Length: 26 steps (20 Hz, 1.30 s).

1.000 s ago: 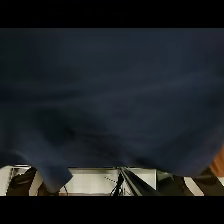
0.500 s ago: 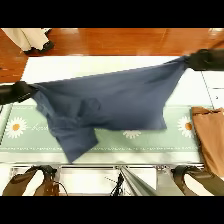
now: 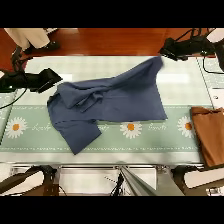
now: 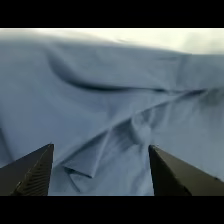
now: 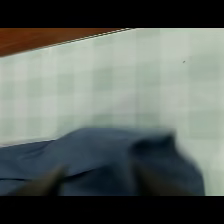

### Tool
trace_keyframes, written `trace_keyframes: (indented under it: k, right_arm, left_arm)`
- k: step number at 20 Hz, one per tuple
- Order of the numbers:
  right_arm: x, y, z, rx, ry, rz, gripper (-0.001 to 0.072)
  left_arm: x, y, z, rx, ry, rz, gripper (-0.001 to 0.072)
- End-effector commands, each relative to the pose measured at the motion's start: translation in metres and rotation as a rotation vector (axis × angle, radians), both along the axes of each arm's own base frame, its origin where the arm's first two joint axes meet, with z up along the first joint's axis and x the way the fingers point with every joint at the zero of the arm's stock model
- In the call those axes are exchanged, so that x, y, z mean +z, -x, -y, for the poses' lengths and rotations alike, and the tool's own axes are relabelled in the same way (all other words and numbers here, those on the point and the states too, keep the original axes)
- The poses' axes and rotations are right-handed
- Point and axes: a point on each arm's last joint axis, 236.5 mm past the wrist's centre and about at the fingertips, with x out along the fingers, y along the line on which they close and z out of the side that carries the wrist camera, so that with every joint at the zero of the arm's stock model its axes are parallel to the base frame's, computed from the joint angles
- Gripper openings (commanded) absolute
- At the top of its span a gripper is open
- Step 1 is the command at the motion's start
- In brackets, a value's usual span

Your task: Fold the shirts.

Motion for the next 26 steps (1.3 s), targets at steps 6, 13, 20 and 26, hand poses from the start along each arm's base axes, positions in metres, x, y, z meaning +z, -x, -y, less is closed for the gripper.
trace_keyframes:
  k: [6, 13, 20, 26]
  right_arm:
    - [-0.055, 0.107, 0.115, 0.092, 0.123, -0.414, 0.0625]
    - [-0.101, 0.168, 0.077, -0.066, -0.019, -0.33, 0.062]
    - [-0.133, 0.221, 0.041, -0.014, -0.105, -0.372, 0.062]
    - [-0.129, 0.215, 0.037, -0.031, -0.14, -0.353, 0.0619]
  left_arm:
    - [-0.05, 0.136, -0.108, 0.041, -0.101, -0.527, 0.0704]
    - [-0.116, 0.184, -0.081, 0.283, 0.109, -0.483, 0.0704]
    - [-0.133, 0.178, -0.073, 0.337, 0.166, -0.464, 0.0704]
    - [-0.14, 0.158, -0.055, 0.287, 0.171, -0.412, 0.0704]
